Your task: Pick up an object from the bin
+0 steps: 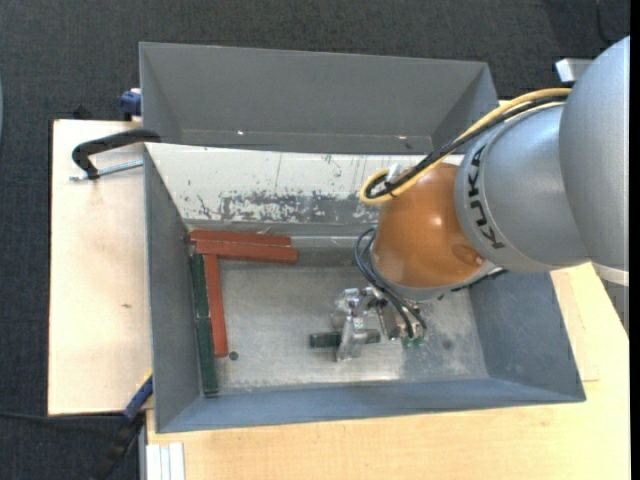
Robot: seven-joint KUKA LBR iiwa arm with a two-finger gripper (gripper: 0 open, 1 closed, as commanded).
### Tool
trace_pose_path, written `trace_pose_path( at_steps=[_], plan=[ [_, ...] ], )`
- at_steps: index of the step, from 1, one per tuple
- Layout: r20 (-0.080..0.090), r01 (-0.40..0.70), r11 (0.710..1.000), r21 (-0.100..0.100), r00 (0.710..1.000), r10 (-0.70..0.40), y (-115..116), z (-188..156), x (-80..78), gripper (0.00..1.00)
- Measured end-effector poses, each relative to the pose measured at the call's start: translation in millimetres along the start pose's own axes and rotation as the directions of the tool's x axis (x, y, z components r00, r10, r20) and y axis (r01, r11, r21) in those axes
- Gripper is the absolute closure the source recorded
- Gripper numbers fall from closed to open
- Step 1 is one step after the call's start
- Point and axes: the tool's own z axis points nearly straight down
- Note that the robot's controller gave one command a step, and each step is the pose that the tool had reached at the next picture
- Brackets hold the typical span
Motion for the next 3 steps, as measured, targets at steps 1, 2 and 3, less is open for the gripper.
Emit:
trace_pose_path(
  at_steps=[1, 2, 3],
  plan=[
    [-0.003, 0.000, 1.000, 0.000, 1.000, 0.000, 0, -5, 1.4, 1.00],
    [-0.004, 0.000, 1.000, 0.000, 1.000, 0.000, 0, -24, 2.0, 1.00],
    [-0.001, 0.000, 1.000, 0.000, 1.000, 0.000, 0, -44, 1.4, 1.00]
  ],
)
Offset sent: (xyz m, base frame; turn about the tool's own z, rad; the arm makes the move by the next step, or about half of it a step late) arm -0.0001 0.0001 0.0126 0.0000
